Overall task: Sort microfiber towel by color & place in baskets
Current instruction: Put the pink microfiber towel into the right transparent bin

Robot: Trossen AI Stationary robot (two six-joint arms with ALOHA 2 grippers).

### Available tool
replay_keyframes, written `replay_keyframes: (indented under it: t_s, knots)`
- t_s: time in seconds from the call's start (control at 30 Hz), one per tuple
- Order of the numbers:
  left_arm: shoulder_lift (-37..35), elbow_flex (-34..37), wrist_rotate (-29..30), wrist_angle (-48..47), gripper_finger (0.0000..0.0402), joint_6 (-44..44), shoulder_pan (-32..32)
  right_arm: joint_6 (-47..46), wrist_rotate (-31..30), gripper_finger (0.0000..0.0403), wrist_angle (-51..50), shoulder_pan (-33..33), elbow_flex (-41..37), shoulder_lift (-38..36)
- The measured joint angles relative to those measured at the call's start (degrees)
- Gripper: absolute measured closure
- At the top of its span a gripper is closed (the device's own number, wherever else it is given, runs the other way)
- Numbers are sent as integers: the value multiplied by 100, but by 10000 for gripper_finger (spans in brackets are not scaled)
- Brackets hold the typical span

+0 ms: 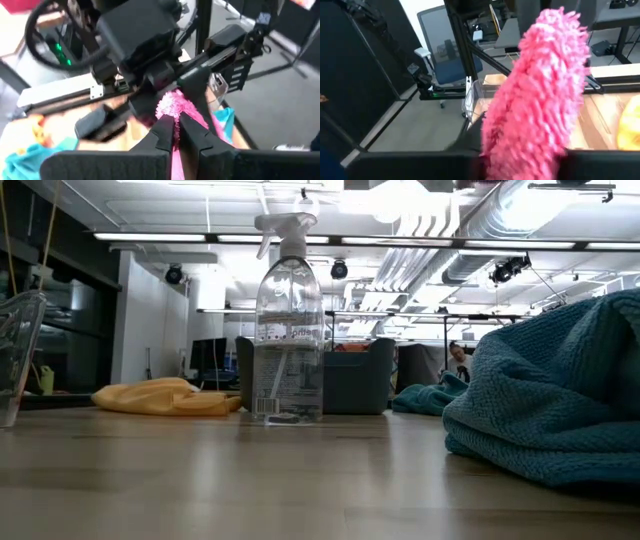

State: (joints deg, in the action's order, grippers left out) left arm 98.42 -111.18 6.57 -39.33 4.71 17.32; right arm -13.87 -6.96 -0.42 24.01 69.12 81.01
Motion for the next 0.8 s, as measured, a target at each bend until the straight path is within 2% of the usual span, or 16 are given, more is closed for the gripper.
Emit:
replay_keyframes:
  t_s: [0.1, 0.27, 0.43, 0.57, 0.67, 0.8]
  knots:
    - [-93, 1, -2, -165, 374, -537, 0, -32, 2, 385, -444, -2, 0, -291]
    - [-355, -2, 39, -876, 313, -1077, 60, -117, -161, 396, -1659, 2, 0, -953]
    - [-583, 13, 24, -2081, 263, -1885, 217, -1041, -440, 399, -3385, 240, -1, -1545]
    - [-727, 507, 353, -1643, 252, -2144, 554, -2126, -572, 400, -4105, 956, -141, -1821]
    - [-842, 1067, 671, -876, 253, -2183, 797, -3125, -1020, 401, -4371, 1752, -384, -1900]
    - [-980, 1921, 905, 368, 254, -2382, 918, -4728, -1627, 402, -4211, 2885, -1053, -1917]
